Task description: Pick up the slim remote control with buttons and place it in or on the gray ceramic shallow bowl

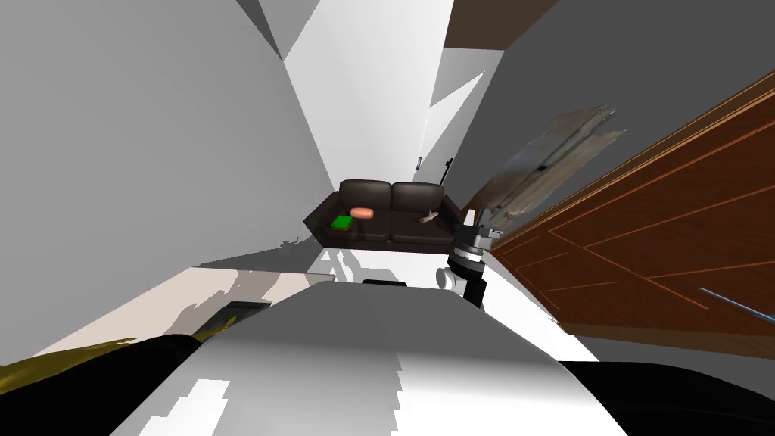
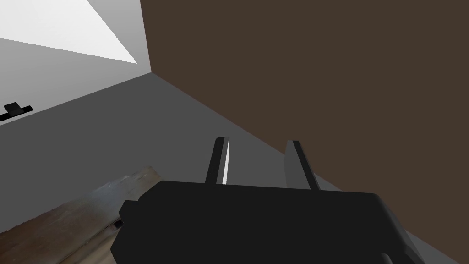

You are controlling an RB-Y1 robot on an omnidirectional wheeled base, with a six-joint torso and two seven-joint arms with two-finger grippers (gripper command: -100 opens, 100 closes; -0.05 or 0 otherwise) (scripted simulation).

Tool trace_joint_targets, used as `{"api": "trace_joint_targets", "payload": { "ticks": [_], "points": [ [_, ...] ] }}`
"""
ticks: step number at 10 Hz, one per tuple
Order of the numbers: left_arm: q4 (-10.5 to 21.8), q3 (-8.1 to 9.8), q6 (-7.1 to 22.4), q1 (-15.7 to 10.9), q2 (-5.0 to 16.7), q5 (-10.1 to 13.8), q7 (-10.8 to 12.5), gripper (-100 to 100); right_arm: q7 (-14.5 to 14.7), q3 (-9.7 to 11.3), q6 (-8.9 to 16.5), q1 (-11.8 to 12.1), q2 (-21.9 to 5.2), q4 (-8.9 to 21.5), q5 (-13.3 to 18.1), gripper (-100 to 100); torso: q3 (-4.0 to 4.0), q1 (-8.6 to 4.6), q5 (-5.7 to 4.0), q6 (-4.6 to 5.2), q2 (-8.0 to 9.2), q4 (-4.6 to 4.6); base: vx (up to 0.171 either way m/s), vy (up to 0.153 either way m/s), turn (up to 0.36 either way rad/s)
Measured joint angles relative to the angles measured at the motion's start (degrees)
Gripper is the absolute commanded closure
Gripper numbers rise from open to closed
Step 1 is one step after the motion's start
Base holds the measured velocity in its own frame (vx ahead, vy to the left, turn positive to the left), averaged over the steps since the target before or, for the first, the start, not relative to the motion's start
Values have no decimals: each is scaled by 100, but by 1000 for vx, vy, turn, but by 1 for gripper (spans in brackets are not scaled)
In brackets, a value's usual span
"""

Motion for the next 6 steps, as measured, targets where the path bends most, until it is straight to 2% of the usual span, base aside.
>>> {"api": "trace_joint_targets", "payload": {
  "ticks": [1,4,6],
  "points": [
    [0,1,0,-2,0,-1,2,100,0,0,0,0,0,0,0,0,6,-2,0,0,10,2,-32,-55,23],
    [49,244,33,293,156,49,-60,100,0,1,0,-1,1,0,0,0,27,-42,-18,-8,51,7,-74,-63,35],
    [-107,391,104,524,229,144,0,100,0,1,0,-2,1,0,0,0,41,-37,-19,-10,78,9,-192,-23,39]
  ]
}}
